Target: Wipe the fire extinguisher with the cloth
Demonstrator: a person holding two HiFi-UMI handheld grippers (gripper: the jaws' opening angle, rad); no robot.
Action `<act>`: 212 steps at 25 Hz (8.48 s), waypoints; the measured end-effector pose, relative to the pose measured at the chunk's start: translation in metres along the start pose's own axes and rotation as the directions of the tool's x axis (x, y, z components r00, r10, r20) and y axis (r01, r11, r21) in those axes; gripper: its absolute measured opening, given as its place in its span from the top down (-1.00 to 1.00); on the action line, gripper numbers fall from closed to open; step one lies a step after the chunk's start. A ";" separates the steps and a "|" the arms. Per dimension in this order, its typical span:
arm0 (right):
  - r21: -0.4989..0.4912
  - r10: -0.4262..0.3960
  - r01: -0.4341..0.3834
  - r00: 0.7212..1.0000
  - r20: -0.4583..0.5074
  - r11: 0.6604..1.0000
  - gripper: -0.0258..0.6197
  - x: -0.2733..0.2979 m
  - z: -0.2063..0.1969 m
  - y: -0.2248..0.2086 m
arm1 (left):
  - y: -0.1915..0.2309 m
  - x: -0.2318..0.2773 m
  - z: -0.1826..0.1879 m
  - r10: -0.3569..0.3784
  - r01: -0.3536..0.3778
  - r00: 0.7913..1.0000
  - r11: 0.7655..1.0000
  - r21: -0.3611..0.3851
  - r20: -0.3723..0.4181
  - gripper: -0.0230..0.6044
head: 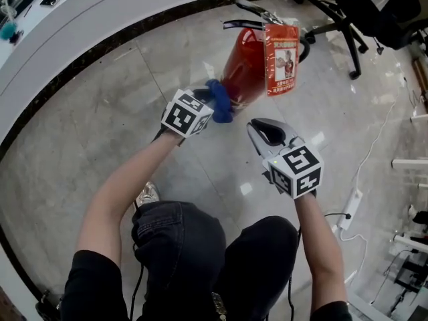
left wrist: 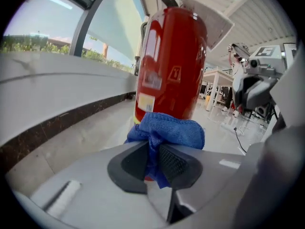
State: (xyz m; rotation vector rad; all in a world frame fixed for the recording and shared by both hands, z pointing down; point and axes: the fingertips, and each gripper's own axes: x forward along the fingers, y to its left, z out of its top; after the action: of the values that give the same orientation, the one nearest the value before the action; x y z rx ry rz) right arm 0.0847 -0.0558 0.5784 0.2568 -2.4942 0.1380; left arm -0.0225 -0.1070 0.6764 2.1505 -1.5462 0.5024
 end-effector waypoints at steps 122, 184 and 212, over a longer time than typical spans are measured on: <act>0.846 -0.214 0.157 0.976 -0.052 0.509 0.58 -0.001 0.238 -0.013 | 0.027 -0.109 0.234 -0.425 0.497 0.855 0.836 0.234 -0.296 0.77; 0.833 -0.270 0.304 0.943 -0.195 0.461 0.64 -0.084 0.178 0.035 | -0.046 -0.099 0.252 -0.567 0.563 0.806 0.823 -0.073 -0.172 0.77; 0.811 -0.284 0.342 0.932 -0.226 0.475 0.64 -0.084 0.179 0.038 | -0.054 -0.050 0.239 -0.583 0.650 0.730 0.753 0.100 -0.356 0.78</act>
State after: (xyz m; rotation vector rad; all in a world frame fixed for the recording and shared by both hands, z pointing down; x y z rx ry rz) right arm 0.0396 -0.0343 0.3832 1.0917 -2.0569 1.2030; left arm 0.0217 -0.1832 0.4425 2.4357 -0.5491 0.7413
